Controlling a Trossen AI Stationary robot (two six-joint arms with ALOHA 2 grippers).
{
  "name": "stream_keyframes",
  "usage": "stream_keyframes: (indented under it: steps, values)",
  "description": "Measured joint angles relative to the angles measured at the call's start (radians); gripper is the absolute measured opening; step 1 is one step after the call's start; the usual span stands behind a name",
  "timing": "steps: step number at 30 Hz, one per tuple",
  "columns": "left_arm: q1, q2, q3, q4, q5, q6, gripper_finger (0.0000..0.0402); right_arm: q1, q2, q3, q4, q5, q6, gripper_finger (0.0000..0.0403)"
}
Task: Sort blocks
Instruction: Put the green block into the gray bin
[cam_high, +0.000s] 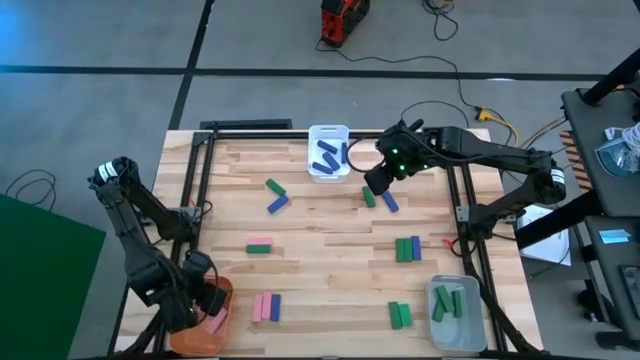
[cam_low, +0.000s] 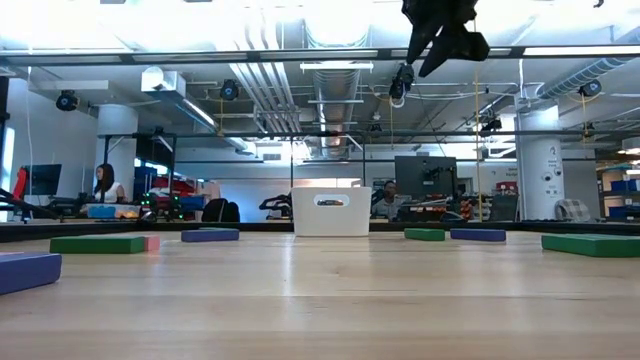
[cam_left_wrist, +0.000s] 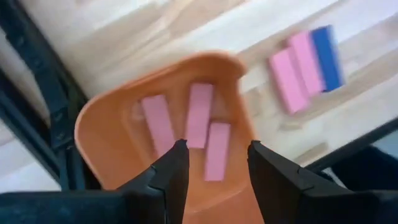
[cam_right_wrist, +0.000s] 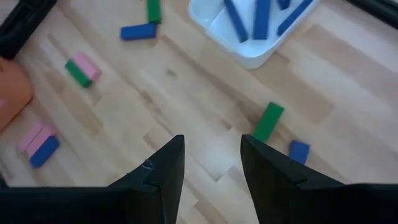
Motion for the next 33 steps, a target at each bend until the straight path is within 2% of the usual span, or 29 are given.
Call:
stream_keyframes:
  steps: [7,12,20,27,33]
  values:
    - [0.037,-0.001,0.119,-0.092,-0.252,0.118,0.0142,0.095,-0.003,0.012,-0.001,-0.003,-0.036,0.0146]
    - [0.126,-0.008,0.17,-0.108,-0.338,0.316,0.0142,0.179,-0.005,0.026,-0.004,-0.007,-0.069,0.0137]
    - [0.333,-0.046,0.142,-0.043,-0.366,0.703,0.0142,0.303,-0.006,0.059,-0.005,-0.007,-0.064,0.0136]
    - [0.513,-0.123,0.064,0.23,-0.358,1.048,0.0142,0.433,-0.006,0.072,-0.008,-0.007,-0.064,0.0148]
    - [0.629,-0.202,-0.032,0.4,-0.335,1.191,0.0142,0.543,-0.006,0.073,-0.009,-0.007,-0.049,0.0143]
